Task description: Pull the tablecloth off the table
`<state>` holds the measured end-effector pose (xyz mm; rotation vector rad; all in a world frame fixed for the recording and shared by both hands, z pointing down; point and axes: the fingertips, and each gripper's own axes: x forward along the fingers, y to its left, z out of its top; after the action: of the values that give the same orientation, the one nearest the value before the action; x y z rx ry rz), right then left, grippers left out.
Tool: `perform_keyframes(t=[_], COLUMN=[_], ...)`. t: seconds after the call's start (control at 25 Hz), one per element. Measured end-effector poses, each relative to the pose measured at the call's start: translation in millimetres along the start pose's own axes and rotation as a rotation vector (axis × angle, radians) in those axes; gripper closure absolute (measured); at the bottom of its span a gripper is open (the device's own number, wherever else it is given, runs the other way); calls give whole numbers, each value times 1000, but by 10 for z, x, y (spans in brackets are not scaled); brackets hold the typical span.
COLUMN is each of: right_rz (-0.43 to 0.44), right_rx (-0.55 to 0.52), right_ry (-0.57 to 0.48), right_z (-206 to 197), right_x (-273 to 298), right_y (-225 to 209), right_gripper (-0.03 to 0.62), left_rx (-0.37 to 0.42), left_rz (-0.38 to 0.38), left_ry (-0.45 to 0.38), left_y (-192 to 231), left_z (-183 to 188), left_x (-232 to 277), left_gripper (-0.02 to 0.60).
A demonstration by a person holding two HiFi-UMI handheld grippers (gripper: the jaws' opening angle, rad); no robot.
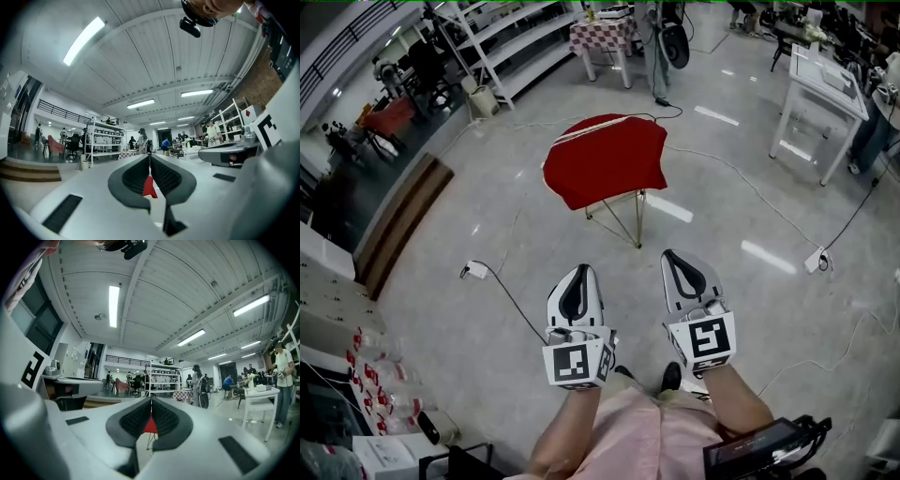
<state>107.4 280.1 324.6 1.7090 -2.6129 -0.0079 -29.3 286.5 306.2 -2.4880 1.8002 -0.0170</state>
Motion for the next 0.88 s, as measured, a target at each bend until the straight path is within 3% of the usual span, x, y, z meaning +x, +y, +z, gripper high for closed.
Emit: perform_keyframes(t=[0.2,0.48,0.88], right_rz=[12,11,-27], right_rx=[11,1,-4], right_ry=[22,54,56], right_z=[-111,-238,-221], right_x=[24,346,1134], right_y=[-81,-176,-260], right_gripper=[576,576,576], left_rx=[17,-4,-21], left_rz=[8,31,3], left_ry=[22,32,37], left_y=[-89,136,660], left_z=[-100,-220,-320], left_x=[35,316,929], left_gripper=[546,546,546])
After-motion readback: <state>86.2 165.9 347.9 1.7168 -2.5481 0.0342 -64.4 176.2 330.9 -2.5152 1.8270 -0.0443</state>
